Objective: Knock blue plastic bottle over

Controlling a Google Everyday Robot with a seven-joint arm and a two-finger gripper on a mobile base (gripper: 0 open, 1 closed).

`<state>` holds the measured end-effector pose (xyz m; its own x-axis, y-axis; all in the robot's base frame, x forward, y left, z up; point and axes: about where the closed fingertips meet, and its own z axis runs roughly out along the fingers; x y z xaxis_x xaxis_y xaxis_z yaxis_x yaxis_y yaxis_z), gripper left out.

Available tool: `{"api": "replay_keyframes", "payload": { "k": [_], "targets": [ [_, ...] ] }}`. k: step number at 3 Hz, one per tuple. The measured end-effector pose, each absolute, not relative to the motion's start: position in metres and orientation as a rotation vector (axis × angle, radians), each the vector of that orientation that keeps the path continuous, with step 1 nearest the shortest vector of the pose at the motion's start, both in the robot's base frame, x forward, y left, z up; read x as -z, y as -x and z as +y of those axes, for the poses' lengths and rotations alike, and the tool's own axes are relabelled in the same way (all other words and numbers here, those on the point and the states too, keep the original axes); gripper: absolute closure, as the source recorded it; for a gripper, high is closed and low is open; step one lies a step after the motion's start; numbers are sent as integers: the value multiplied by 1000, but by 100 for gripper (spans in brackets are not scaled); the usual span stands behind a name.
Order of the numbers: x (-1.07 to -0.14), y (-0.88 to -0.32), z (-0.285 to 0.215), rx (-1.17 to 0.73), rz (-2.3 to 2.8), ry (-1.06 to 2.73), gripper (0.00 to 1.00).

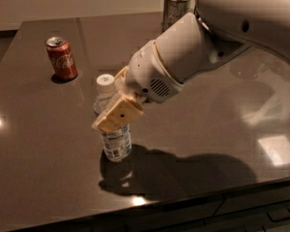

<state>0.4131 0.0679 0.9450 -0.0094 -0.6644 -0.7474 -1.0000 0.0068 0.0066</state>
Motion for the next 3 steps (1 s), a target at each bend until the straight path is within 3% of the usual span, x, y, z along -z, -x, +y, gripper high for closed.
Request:
{"api": "replay_keyframes", "payload": {
  "k": [1, 2, 3],
  "targets": [
    [-953, -420, 49, -743, 1787, 1701, 83],
    [-964, -430, 16, -625, 1910, 1733, 100],
    [-958, -438, -17, -451, 2060, 1823, 100]
  ]
}}
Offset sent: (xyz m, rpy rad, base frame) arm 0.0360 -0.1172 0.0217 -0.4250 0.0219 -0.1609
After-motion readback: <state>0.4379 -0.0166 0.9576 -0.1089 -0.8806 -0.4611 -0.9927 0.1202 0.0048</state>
